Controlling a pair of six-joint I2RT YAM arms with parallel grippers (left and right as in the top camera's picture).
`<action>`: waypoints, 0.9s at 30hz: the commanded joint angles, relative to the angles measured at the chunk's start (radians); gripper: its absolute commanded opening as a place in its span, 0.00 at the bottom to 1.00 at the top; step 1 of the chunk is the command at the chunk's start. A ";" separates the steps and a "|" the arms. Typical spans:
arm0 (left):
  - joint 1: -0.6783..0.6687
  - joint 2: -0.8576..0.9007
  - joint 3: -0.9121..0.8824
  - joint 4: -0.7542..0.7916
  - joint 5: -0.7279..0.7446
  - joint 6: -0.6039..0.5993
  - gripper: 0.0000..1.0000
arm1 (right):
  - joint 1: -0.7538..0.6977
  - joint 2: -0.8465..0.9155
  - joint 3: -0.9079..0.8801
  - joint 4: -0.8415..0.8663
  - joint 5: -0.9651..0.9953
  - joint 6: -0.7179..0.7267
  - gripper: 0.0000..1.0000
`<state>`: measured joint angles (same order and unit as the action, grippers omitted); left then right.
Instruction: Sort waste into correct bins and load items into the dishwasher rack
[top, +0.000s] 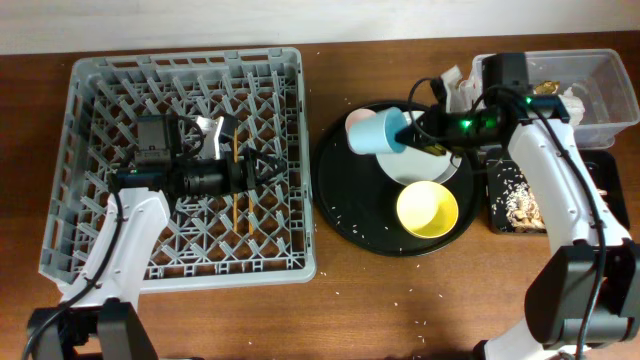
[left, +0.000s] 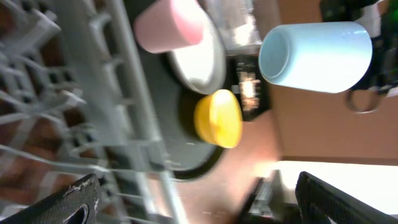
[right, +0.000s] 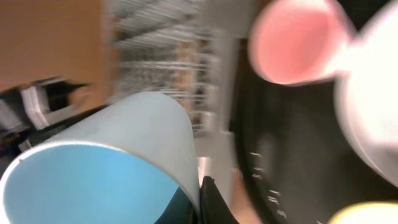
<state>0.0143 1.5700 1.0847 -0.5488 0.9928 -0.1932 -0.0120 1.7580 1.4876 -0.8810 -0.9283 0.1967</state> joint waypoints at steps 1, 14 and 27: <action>0.001 0.005 0.008 0.158 0.296 -0.283 0.99 | 0.055 -0.001 0.006 0.056 -0.250 -0.024 0.04; -0.035 0.005 0.008 0.377 0.429 -0.518 0.86 | 0.343 0.093 0.005 0.523 -0.164 0.310 0.04; -0.013 0.004 0.008 0.452 0.470 -0.604 0.89 | 0.392 0.097 -0.010 0.457 -0.196 0.248 0.04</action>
<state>-0.0040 1.5749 1.0840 -0.1093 1.4261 -0.8013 0.3637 1.8469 1.4841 -0.4080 -1.1278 0.4717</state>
